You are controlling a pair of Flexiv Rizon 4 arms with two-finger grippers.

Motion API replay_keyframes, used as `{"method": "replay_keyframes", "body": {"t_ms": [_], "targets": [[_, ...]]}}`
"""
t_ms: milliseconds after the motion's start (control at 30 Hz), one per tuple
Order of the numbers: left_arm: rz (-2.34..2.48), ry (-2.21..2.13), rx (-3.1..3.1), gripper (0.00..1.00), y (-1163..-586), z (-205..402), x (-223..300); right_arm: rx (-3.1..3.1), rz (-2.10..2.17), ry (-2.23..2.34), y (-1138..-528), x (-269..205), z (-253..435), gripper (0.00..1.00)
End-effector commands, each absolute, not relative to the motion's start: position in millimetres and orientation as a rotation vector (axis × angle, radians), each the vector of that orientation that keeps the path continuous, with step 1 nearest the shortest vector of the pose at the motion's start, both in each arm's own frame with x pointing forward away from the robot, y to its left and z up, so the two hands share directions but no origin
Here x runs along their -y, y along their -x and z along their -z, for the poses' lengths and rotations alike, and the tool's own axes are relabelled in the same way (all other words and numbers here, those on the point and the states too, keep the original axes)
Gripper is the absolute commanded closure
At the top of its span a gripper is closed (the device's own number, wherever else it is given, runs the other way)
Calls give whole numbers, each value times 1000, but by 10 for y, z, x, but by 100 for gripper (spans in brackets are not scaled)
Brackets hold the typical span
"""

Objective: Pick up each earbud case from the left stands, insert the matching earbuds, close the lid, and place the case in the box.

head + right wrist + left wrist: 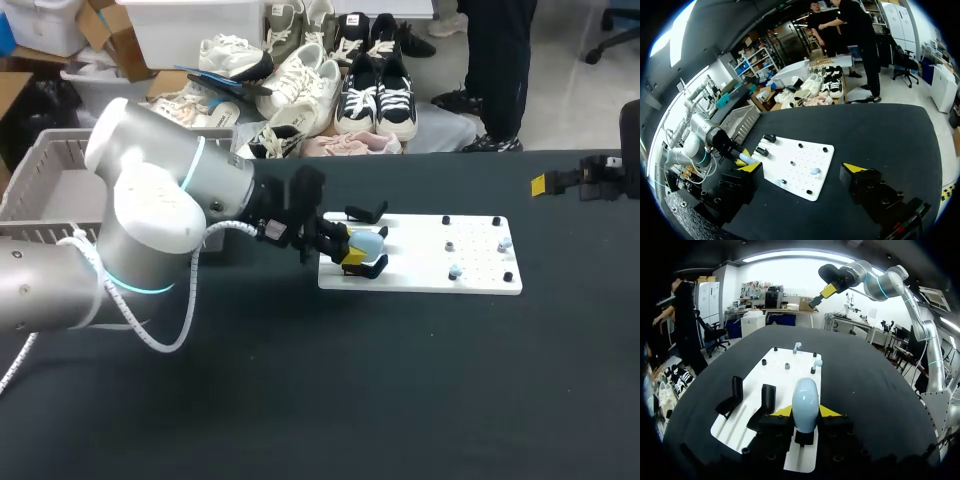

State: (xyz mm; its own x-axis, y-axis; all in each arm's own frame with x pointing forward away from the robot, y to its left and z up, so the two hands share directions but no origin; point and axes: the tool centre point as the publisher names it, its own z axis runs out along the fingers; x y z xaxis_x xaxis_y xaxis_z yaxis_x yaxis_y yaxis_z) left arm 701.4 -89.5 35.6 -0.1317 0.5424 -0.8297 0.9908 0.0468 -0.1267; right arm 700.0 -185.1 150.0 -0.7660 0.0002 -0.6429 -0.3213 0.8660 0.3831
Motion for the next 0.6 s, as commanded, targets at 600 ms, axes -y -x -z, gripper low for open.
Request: {"method": "replay_keyframes", "body": {"t_ms": [600], "targets": [[953,-1428,-1691,100,-6978,-942,1196,-2388,-662,322,-6946,1705,-1492,0]]}}
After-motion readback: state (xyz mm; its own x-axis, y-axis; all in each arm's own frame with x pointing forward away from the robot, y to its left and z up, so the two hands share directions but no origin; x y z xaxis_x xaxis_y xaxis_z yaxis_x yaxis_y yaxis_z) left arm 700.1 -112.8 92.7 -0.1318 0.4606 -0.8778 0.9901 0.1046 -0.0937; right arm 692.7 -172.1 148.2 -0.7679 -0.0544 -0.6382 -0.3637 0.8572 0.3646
